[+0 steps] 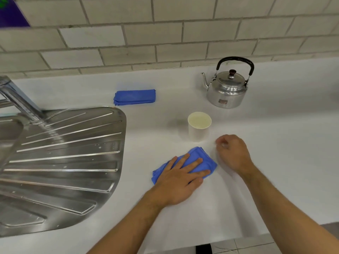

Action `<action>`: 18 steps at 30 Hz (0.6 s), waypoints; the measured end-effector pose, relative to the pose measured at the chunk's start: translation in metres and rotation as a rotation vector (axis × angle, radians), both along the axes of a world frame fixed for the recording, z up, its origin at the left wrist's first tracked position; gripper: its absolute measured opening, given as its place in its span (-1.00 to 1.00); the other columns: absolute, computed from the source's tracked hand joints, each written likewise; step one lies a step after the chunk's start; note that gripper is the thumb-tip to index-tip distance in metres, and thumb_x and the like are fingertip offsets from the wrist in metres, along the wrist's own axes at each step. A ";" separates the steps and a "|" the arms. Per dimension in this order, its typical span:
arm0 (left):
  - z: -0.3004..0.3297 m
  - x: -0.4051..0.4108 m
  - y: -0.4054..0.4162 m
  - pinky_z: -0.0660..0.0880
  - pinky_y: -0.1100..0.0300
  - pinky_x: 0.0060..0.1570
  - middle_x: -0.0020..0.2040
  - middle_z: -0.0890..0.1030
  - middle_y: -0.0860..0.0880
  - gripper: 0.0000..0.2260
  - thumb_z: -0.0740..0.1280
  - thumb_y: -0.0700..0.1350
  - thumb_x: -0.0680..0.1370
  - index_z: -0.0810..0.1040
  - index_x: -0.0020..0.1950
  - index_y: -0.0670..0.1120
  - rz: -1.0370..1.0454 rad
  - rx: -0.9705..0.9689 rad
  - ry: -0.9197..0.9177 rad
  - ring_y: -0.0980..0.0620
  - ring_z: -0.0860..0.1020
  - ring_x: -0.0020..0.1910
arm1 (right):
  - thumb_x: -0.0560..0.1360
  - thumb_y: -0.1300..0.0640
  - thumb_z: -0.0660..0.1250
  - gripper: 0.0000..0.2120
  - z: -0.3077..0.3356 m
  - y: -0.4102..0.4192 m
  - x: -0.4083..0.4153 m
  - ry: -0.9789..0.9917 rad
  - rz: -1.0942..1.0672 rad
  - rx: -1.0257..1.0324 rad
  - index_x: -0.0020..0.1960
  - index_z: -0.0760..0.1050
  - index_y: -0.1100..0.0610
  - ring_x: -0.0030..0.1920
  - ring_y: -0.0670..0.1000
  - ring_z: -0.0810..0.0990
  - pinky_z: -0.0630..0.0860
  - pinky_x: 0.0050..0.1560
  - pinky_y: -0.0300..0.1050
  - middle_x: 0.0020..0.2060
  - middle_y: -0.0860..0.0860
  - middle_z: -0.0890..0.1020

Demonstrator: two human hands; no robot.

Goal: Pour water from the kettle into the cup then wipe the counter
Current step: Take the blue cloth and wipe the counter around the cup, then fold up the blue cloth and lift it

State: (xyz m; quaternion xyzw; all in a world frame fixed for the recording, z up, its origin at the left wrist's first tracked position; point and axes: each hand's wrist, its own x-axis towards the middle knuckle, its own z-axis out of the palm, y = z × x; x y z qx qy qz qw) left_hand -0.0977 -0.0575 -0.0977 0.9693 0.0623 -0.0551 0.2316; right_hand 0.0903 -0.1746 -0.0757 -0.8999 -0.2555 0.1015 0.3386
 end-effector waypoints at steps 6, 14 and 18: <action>0.016 -0.031 0.029 0.23 0.03 0.21 0.35 0.36 0.06 -0.45 0.22 0.19 0.47 0.26 0.45 0.14 0.476 0.044 -0.059 -0.01 0.29 0.33 | 0.31 -0.07 0.47 -0.74 0.017 0.004 -0.047 0.173 0.145 -0.183 -0.12 0.52 0.05 -0.20 -0.04 0.62 0.53 -0.23 -0.16 -0.22 -0.06 0.65; 0.045 -0.043 0.043 0.32 0.19 -0.31 -0.31 0.41 0.04 -0.75 0.42 -0.02 0.37 0.37 -0.35 -0.02 0.534 -0.304 0.099 0.07 0.37 -0.31 | 0.33 0.25 0.41 -0.79 0.031 0.009 -0.049 0.191 0.309 -0.091 -0.26 0.38 0.07 -0.42 -0.08 0.39 0.30 -0.43 -0.30 -0.40 -0.06 0.47; 0.071 -0.047 0.054 0.34 0.16 -0.31 -0.32 0.51 -0.03 -0.84 0.44 -0.12 0.33 0.46 -0.23 -0.07 0.694 -0.827 -0.112 0.04 0.45 -0.33 | 0.37 0.22 0.43 -0.62 0.057 0.006 -0.048 0.257 0.455 0.050 0.04 0.40 -0.14 -0.37 -0.10 0.50 0.43 -0.43 -0.33 -0.26 -0.04 0.57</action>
